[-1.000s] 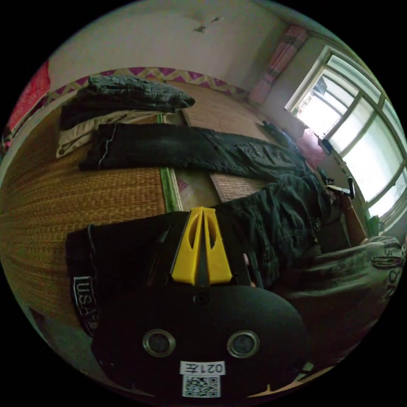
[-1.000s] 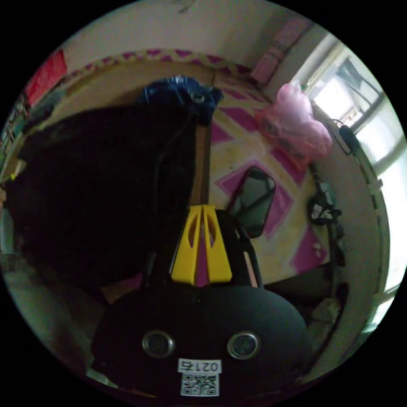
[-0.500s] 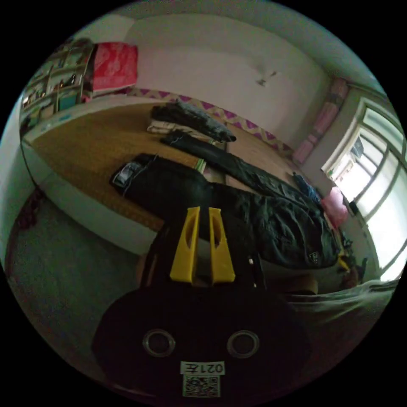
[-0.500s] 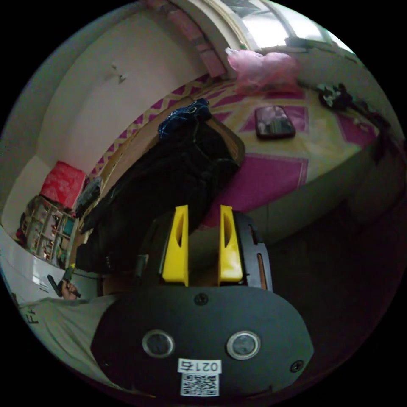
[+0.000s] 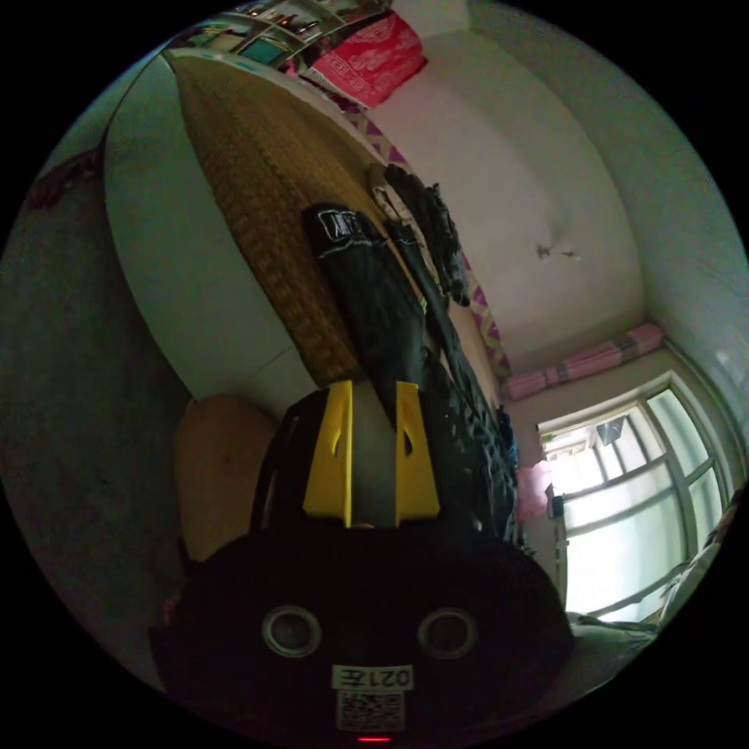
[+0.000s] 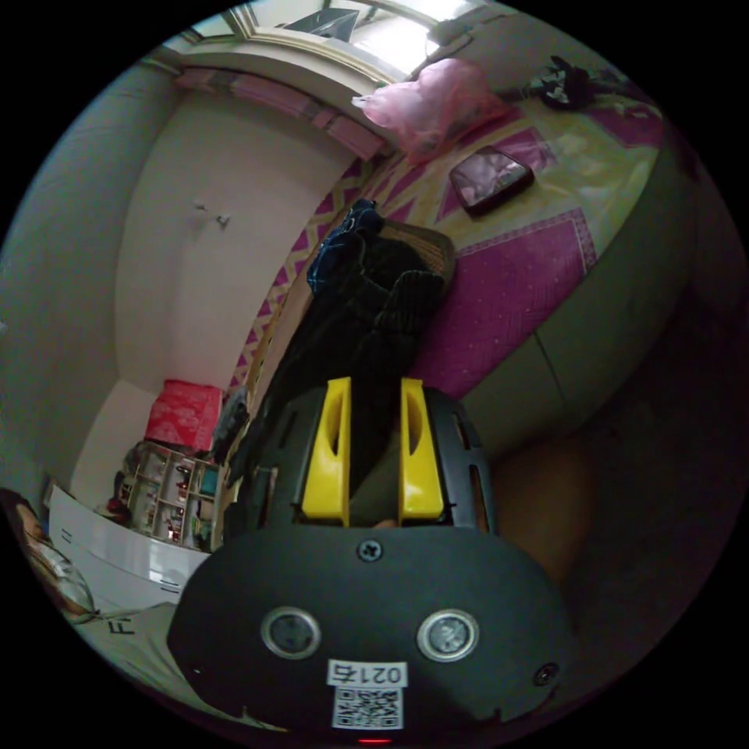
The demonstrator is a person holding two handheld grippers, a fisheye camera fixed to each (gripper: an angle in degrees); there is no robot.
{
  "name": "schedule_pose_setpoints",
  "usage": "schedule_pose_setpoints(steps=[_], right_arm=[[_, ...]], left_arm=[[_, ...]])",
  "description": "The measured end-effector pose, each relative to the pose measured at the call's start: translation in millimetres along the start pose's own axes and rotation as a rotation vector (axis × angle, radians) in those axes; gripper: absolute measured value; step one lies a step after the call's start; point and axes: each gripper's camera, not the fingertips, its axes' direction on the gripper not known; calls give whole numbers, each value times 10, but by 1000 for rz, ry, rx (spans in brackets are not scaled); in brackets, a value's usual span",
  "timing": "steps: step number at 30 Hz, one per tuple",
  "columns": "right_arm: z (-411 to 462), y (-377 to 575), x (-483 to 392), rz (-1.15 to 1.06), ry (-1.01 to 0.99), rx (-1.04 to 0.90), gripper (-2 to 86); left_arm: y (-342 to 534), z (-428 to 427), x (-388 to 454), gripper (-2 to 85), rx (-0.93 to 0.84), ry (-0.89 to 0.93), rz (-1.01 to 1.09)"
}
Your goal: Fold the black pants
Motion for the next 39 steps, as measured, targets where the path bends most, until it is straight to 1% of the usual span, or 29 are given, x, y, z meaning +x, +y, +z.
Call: schedule_pose_setpoints(steps=[5, 8, 9, 11, 14, 17, 19, 22, 23, 26, 29, 31, 32, 34, 35, 37, 39], right_arm=[[-102, -192, 42, -4, -2, -13, 93], [-162, -275, 93, 1, -13, -15, 91], [-185, -301, 115, 6, -17, -16, 89], [-216, -332, 149, 11, -29, -23, 82], [-225, -361, 208, 14, -61, -57, 42], [-251, -413, 236, 3, -71, -72, 13], [-315, -523, 241, 5, -169, -68, 4], [-355, -786, 94, -21, -309, -58, -1], [-343, -858, 38, -32, -328, -58, -1], [-145, -1296, -325, -108, -359, -71, -2], [277, -1797, -610, -145, -344, -87, -1], [751, -2147, -676, -123, -297, -108, 1], [887, -2220, -674, -117, -276, -115, 1], [1450, -2427, -575, -82, -173, -147, 6], [1591, -2455, -528, -69, -149, -159, 8], [2080, -2456, -308, -32, -58, -209, 20], [2262, -2369, -177, -25, -29, -220, 38]], left_arm=[[-203, 0, 13, 74, 26, 18, -21], [-269, 11, 35, 37, 16, 26, -41], [-276, -3, 41, 5, 24, 53, -30], [-291, -9, 40, -4, 29, 111, -29], [-334, 46, 99, -8, 10, 129, -3], [-360, 98, 244, -9, 11, 155, 64], [-418, 114, 490, -9, 12, 192, 134], [-632, 216, 1013, -9, -7, 178, 267], [-699, 256, 1128, -9, -13, 177, 291], [-1089, 579, 1707, -10, -31, 123, 391], [-1501, 1208, 2241, -10, -111, -17, 476], [-1784, 1905, 2503, -9, -196, -107, 477], [-1836, 2089, 2552, -9, -217, -129, 486], [-1996, 2854, 2649, -9, -288, -211, 493], [-2017, 3040, 2659, -9, -307, -223, 504], [-2048, 3649, 2646, -9, -393, -319, 563], [-2061, 3825, 2636, -9, -378, -412, 604]])
